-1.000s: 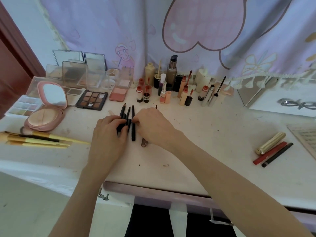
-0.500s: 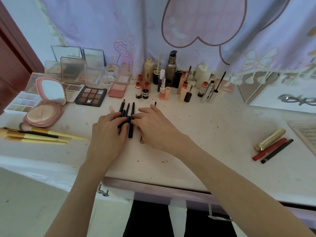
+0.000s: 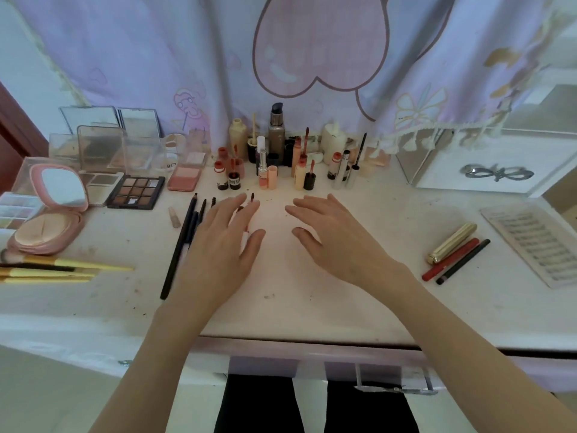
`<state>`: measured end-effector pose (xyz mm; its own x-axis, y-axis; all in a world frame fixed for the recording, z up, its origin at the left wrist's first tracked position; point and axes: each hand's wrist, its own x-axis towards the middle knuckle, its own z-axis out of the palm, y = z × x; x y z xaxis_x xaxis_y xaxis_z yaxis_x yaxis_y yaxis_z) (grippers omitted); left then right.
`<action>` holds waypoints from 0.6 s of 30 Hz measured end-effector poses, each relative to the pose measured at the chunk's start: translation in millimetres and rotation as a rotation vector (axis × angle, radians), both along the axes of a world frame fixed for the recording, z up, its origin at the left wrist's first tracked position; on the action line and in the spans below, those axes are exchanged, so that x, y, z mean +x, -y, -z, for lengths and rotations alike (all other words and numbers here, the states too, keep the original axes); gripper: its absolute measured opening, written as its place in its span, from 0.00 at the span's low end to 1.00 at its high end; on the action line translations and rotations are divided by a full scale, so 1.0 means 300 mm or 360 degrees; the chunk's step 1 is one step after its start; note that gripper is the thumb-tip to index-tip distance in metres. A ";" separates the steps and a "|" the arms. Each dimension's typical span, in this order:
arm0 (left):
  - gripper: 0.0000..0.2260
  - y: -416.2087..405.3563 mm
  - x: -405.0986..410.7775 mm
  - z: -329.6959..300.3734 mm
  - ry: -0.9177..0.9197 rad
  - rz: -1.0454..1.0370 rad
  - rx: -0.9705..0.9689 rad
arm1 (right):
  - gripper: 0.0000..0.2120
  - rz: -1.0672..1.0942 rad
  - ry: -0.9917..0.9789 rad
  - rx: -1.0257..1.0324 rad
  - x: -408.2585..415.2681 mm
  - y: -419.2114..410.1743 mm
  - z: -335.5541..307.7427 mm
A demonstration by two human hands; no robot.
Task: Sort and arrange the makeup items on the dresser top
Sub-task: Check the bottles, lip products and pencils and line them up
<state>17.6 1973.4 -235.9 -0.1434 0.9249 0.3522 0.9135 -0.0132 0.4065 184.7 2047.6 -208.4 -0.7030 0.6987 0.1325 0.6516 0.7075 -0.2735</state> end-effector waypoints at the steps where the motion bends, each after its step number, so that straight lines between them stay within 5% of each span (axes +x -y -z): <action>1: 0.21 -0.009 0.033 -0.004 -0.0006 0.0066 -0.0004 | 0.21 0.0052 -0.0019 0.0006 0.047 -0.002 0.002; 12: 0.17 -0.133 0.464 0.021 0.0086 0.0632 -0.0141 | 0.17 0.0675 -0.0253 0.0063 0.551 -0.005 0.072; 18: 0.15 -0.227 0.634 0.021 0.0087 0.0787 -0.0156 | 0.26 0.0875 -0.0232 -0.0084 0.670 0.006 0.122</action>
